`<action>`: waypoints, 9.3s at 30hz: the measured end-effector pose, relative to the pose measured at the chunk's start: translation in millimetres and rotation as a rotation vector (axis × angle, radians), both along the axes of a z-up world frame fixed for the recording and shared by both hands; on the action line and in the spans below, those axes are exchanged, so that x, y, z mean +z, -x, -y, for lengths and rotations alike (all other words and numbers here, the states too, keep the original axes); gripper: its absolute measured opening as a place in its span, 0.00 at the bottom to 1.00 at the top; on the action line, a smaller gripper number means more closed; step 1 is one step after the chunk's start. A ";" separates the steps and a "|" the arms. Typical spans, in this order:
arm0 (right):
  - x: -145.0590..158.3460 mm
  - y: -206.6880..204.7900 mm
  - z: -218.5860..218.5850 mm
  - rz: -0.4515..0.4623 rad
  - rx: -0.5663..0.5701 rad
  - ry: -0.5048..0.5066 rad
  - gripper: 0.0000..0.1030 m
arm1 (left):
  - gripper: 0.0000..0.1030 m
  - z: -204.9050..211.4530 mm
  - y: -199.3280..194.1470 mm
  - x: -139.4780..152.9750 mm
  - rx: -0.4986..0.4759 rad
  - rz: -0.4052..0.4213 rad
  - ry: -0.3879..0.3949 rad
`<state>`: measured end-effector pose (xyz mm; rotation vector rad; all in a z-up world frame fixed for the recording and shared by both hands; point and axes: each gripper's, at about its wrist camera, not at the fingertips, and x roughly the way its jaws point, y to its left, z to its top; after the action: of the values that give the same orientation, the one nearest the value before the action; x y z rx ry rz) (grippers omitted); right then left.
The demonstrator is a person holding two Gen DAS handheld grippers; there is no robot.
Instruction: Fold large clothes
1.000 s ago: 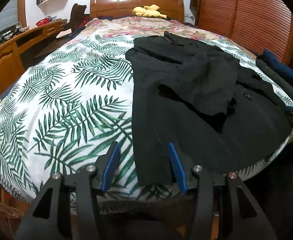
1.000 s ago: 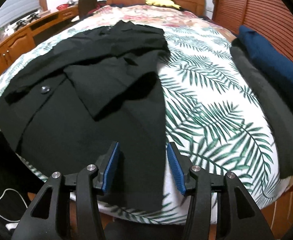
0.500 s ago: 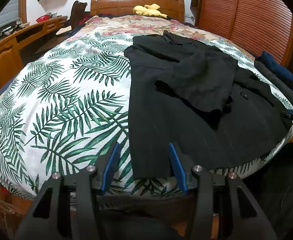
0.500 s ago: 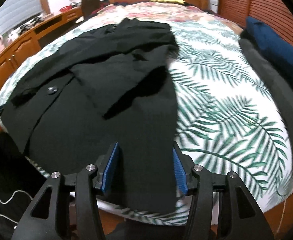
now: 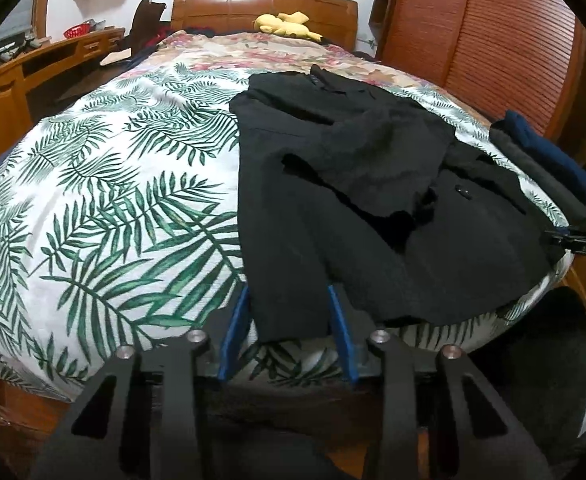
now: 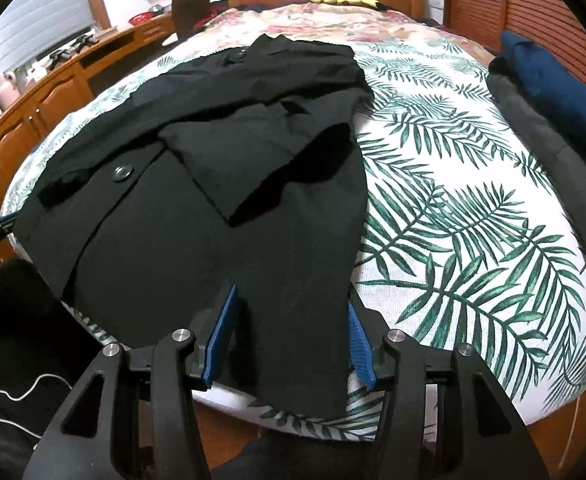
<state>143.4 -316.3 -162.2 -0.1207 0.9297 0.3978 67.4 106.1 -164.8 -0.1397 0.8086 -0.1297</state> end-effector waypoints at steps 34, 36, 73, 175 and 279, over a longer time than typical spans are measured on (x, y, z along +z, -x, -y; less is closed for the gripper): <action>246.2 44.1 -0.4 0.520 0.097 -0.100 0.04 | 0.00 41.8 44.0 257.5 -0.071 0.524 -0.078; 271.6 52.9 -0.7 0.580 0.105 -0.079 0.04 | 0.00 41.4 54.0 279.0 -0.064 0.581 -0.072; 126.1 -103.5 8.8 0.401 0.004 0.002 0.05 | 0.00 37.2 -120.5 168.3 0.009 0.324 -0.156; 20.6 -52.9 -110.0 0.010 0.144 0.110 0.39 | 0.31 119.0 -91.7 89.8 -0.273 0.235 -0.072; 116.0 -35.3 -284.0 0.210 0.494 -0.249 0.10 | 0.32 -15.6 -0.7 112.2 -0.009 0.215 -0.015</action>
<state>178.7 -32.4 -46.2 -0.1612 0.6291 0.9368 68.2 121.7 -52.5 -0.1064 0.5958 -0.1446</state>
